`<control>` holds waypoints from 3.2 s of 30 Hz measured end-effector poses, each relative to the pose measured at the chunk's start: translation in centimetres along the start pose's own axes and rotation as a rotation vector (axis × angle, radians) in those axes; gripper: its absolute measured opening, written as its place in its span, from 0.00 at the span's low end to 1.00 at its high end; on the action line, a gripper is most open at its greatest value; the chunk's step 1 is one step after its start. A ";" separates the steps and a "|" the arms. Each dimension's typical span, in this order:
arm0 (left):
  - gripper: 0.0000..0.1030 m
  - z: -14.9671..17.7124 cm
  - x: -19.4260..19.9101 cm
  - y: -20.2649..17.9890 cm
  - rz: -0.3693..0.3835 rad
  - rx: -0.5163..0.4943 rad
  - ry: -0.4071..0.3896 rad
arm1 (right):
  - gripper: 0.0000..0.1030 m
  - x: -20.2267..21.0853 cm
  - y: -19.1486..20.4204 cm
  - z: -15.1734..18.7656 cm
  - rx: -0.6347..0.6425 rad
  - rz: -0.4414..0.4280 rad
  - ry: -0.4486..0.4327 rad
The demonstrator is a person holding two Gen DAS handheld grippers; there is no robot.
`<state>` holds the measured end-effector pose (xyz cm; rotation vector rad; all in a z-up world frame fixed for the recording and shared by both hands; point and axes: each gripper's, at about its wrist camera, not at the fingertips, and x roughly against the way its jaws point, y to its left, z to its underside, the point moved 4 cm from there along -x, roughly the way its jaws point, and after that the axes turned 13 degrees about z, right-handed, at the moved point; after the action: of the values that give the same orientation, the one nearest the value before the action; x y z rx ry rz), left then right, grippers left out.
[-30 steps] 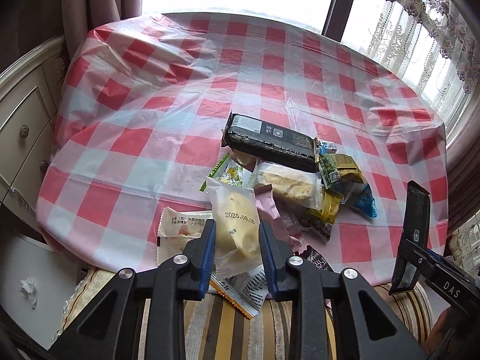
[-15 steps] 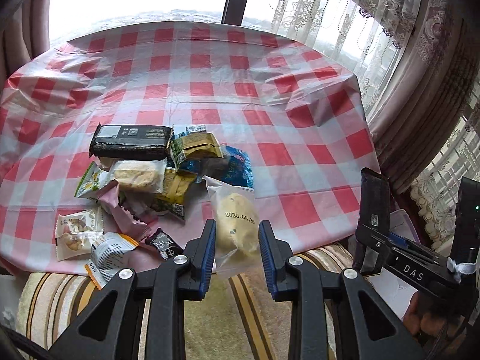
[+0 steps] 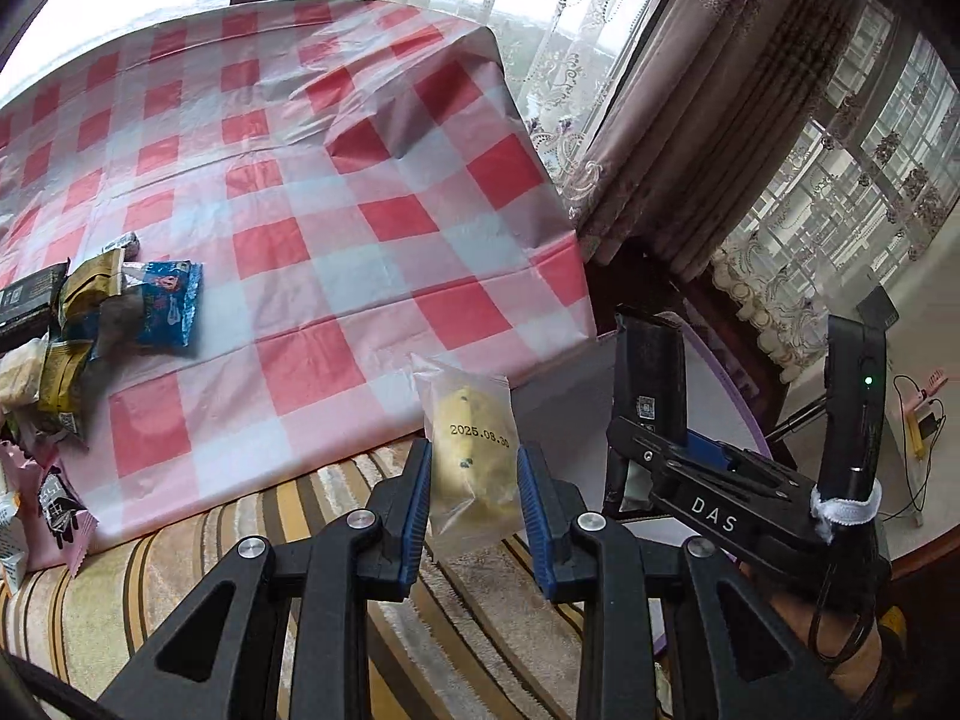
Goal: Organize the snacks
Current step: 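Carry the black bar into the white box and release it with the right gripper, then release the cream cookie packet into the white box with the left gripper, then grasp the white-orange chip bag with the left gripper while the right gripper grasps the pink chocolate packet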
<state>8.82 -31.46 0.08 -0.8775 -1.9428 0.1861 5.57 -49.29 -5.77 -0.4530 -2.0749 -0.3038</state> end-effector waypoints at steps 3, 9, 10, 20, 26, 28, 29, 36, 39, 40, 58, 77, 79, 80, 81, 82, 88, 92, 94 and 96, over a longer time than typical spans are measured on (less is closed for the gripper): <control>0.30 0.0 -1.6 -1.5 0.049 -0.017 0.043 | 0.51 -0.1 -1.4 -0.1 -0.021 0.041 0.000; 0.51 0.3 -2.7 -1.9 0.049 -0.017 0.078 | 0.65 -0.2 -2.0 -0.3 -0.040 0.035 0.004; 0.54 0.3 -2.5 -1.7 0.043 -0.009 0.068 | 0.66 -0.2 -1.8 -0.4 -0.034 0.033 0.005; 0.56 0.4 0.5 1.0 0.003 0.066 -0.007 | 0.66 1.7 1.8 -0.5 0.034 -0.051 -0.029; 0.56 1.0 3.6 3.4 -0.041 0.112 -0.064 | 0.66 2.8 5.2 -0.4 0.110 -0.083 -0.045; 0.56 1.4 4.8 4.5 -0.057 0.138 -0.087 | 0.66 3.2 6.5 -0.3 0.148 -0.086 -0.051; 0.56 1.6 5.5 5.2 -0.065 0.153 -0.098 | 0.66 3.3 7.1 -0.2 0.164 -0.090 -0.051; 0.56 3.5 10.0 9.8 -0.120 0.272 -0.172 | 0.66 4.4 10.8 0.3 0.238 -0.143 -0.060; 0.56 4.3 11.8 11.8 -0.145 0.321 -0.200 | 0.66 4.9 12.4 0.6 0.270 -0.157 -0.060; 0.56 4.6 12.4 12.5 -0.153 0.338 -0.210 | 0.66 4.9 13.1 0.8 0.283 -0.162 -0.057; 0.56 9.8 18.5 22.6 -0.273 0.572 -0.268 | 0.66 6.2 26.3 4.7 0.590 -0.314 -0.017; 0.56 7.6 16.4 27.2 -0.169 0.454 -0.115 | 0.51 2.8 34.3 7.1 0.779 -0.361 0.117; 0.56 7.4 15.8 27.2 -0.143 0.439 -0.094 | 0.49 2.4 34.7 7.2 0.791 -0.357 0.127; 0.56 7.4 15.5 27.2 -0.130 0.435 -0.088 | 0.48 2.2 34.9 7.3 0.796 -0.358 0.134; 0.56 7.3 15.3 27.3 -0.121 0.433 -0.083 | 0.47 2.0 35.0 7.3 0.798 -0.358 0.141; 0.56 7.2 15.2 27.3 -0.113 0.432 -0.079 | 0.45 1.7 35.3 7.4 0.801 -0.358 0.149; 0.56 7.0 14.1 27.3 -0.089 0.406 -0.044 | 0.39 1.3 36.1 7.3 0.826 -0.342 0.128; 0.56 6.8 13.6 27.2 -0.093 0.388 -0.021 | 0.37 1.4 36.6 7.6 0.849 -0.334 0.108; 0.50 6.7 13.4 27.1 -0.099 0.374 -0.015 | 0.36 1.5 36.8 7.8 0.858 -0.336 0.101; 0.43 6.5 13.1 27.1 -0.098 0.369 -0.009 | 0.34 1.4 37.1 8.0 0.855 -0.345 0.100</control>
<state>13.36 -1.76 -6.66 -0.5385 -1.8742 0.4737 14.88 -12.46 -7.37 0.4277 -1.9597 0.3606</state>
